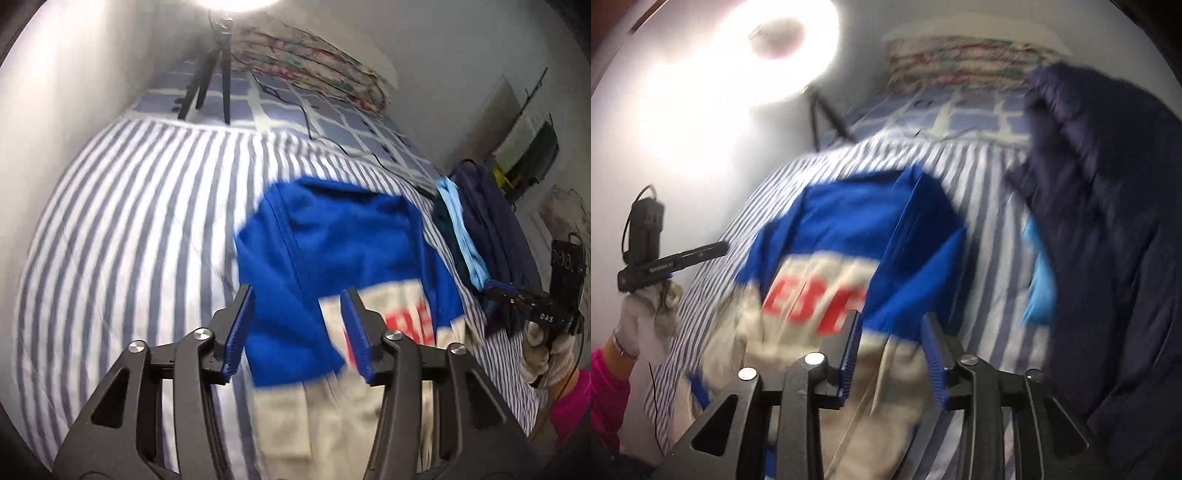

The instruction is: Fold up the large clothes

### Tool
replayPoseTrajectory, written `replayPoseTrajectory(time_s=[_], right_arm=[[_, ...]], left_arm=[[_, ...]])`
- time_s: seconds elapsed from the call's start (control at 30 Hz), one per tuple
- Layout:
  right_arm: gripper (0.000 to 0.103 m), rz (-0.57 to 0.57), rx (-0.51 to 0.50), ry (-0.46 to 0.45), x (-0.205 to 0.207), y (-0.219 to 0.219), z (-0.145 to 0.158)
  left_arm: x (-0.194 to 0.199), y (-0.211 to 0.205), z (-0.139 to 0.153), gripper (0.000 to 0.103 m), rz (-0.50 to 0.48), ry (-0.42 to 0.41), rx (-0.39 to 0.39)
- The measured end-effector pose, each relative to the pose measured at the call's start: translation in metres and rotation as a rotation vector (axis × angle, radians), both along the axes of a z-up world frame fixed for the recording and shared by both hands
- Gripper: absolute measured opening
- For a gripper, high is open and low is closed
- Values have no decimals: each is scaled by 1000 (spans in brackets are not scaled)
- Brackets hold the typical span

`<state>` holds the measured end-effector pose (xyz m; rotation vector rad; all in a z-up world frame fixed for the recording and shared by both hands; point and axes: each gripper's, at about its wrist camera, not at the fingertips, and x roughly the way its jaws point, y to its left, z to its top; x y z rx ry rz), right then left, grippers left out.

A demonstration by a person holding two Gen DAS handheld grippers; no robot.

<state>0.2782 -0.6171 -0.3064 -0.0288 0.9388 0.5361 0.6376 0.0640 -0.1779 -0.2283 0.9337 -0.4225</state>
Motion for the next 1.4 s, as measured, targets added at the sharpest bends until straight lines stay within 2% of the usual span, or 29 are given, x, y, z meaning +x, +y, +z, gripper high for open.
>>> replayPoseTrajectory(time_s=[0.1, 0.17, 0.4, 0.47, 0.6, 0.63, 0.7, 0.73, 0.83, 0.87, 0.9, 1.0, 1.07, 1.2, 1.4], right_arm=[[50, -27, -15, -43, 27, 14, 9], [50, -44, -36, -50, 44, 21, 10], [49, -58, -150, -52, 103, 45, -16], [40, -53, -162, -33, 117, 50, -26], [39, -34, -226, -68, 136, 71, -38], [34, -26, -244, -70, 142, 77, -42], [9, -63, -285, -69, 152, 83, -47], [5, -93, -284, -61, 158, 81, -48], [4, -147, -224, 5, 170, 75, -57], [5, -132, -230, -9, 169, 78, -59], [5, -117, -238, -13, 167, 80, -61], [3, -104, -237, -22, 163, 79, -57], [1, -103, -221, -38, 159, 77, -49], [0, -86, -227, -81, 146, 80, -27], [0, -82, -186, -126, 116, 72, 23]], left_arm=[[35, -8, -1, 58, 6, -3, 57], [55, -14, -9, 58, 22, 5, 89], [99, -41, -38, 58, 23, 34, 113], [107, -48, -44, 58, 18, 37, 129], [116, -63, -55, 58, -1, 35, 190], [117, -65, -58, 58, -4, 34, 201], [120, -65, -62, 58, 6, 33, 205], [123, -65, -65, 58, 0, 43, 194], [129, -69, -71, 57, -22, 53, 195], [129, -71, -72, 47, -34, 48, 199], [130, -76, -73, 30, -59, 50, 205], [127, -86, -72, 7, -68, 24, 240], [122, -86, -65, 5, -63, -4, 238], [113, -82, -47, 3, -41, -29, 178], [77, -79, 1, 3, -61, -91, 145]])
